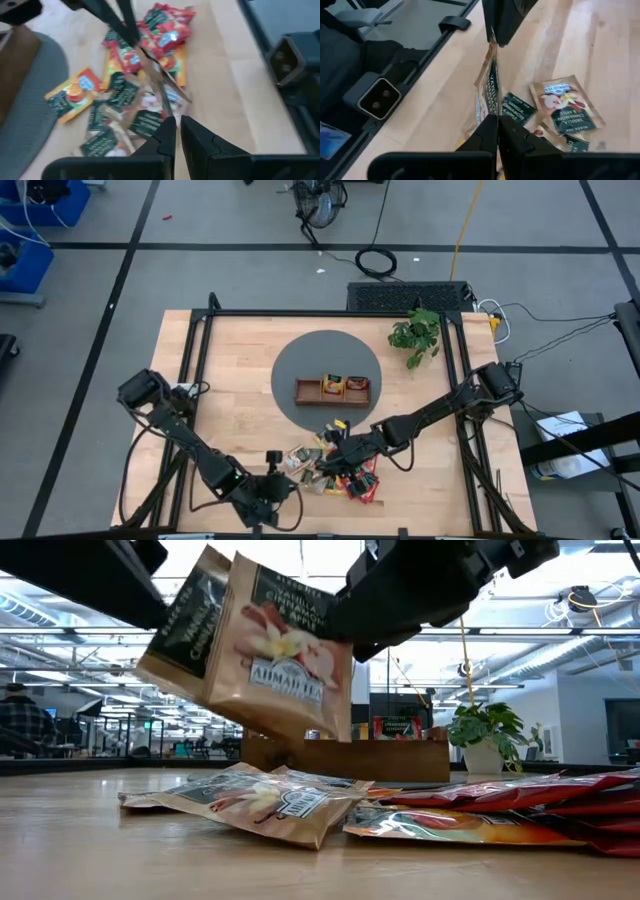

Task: Pick & Place Tea
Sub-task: Put the brown tea bag into the left section of the wooden organizer

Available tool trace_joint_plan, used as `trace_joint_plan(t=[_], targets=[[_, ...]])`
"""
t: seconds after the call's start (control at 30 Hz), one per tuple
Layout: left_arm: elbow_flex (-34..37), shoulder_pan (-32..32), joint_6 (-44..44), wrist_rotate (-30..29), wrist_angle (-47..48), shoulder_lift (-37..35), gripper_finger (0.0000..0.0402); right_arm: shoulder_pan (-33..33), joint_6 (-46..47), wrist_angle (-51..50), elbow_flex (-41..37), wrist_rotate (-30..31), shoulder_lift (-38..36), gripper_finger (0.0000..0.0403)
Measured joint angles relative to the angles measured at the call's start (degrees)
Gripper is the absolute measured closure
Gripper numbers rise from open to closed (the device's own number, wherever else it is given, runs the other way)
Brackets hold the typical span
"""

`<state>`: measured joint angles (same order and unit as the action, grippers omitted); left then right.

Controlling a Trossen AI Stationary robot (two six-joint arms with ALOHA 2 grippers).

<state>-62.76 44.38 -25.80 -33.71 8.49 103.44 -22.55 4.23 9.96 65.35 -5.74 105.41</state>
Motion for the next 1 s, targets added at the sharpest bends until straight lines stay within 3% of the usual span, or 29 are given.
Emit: trace_joint_plan(t=[0.83,1.0], targets=[[-0.04,-3.08,-1.42,0.63,-1.06,0.27,0.0367,-0.06,-1.09,1.99,0.02,2.87,0.00,0.0403],[-0.09,-3.08,-2.95,0.50,0.85,0.31,0.0395,-0.06,-1.09,1.23,0.02,2.86,0.01,0.0403]])
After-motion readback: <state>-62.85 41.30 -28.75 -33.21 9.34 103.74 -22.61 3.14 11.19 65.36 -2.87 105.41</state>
